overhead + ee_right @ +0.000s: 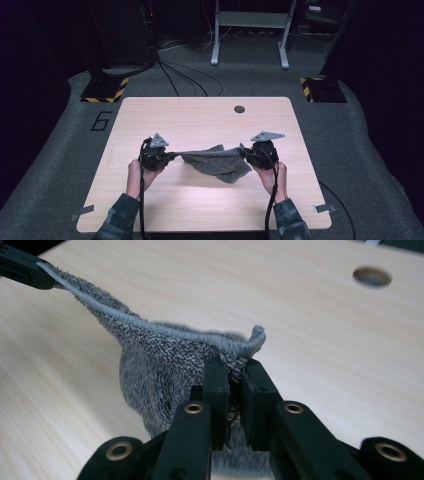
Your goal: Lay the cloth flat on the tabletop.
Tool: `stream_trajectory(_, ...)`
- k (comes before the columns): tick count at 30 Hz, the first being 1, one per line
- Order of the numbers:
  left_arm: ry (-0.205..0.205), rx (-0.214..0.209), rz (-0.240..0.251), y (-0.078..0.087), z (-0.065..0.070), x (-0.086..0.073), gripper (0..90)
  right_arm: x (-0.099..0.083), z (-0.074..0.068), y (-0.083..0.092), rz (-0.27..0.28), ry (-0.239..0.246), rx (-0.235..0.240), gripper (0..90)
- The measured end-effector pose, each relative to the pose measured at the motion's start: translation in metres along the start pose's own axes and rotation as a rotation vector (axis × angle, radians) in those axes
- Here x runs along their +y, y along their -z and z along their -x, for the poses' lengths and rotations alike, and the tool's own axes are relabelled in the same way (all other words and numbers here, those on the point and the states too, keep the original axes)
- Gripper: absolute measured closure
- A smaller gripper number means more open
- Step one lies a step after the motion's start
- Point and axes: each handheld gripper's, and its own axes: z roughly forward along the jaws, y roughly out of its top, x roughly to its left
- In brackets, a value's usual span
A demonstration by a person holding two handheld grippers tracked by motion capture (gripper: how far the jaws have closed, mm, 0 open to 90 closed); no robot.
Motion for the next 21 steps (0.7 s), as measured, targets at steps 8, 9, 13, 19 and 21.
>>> stream_trajectory(8, 0.016, -0.051, -0.046, -0.015, 0.012, -0.022, 89.2, -0.033, -0.002, -0.004, -0.039, -0.044, 0.017, 83.1)
stream_trajectory(9, 0.017, -0.056, -0.054, -0.016, 0.011, -0.022, 89.2, -0.035, -0.001, -0.004, -0.037, -0.053, 0.019, 83.2)
stream_trajectory(13, 0.034, -0.041, -0.035, -0.024, -0.003, -0.014, 89.3, -0.027, 0.007, -0.016, -0.024, -0.064, 0.008, 83.7)
stream_trajectory(19, 0.045, 0.067, -0.017, -0.033, -0.052, 0.052, 89.4, 0.04, 0.039, -0.048, 0.009, -0.014, -0.063, 84.5)
stream_trajectory(21, 0.059, 0.099, 0.048, -0.018, -0.063, 0.079, 89.4, 0.073, 0.047, -0.048, 0.037, 0.003, -0.084, 84.5)
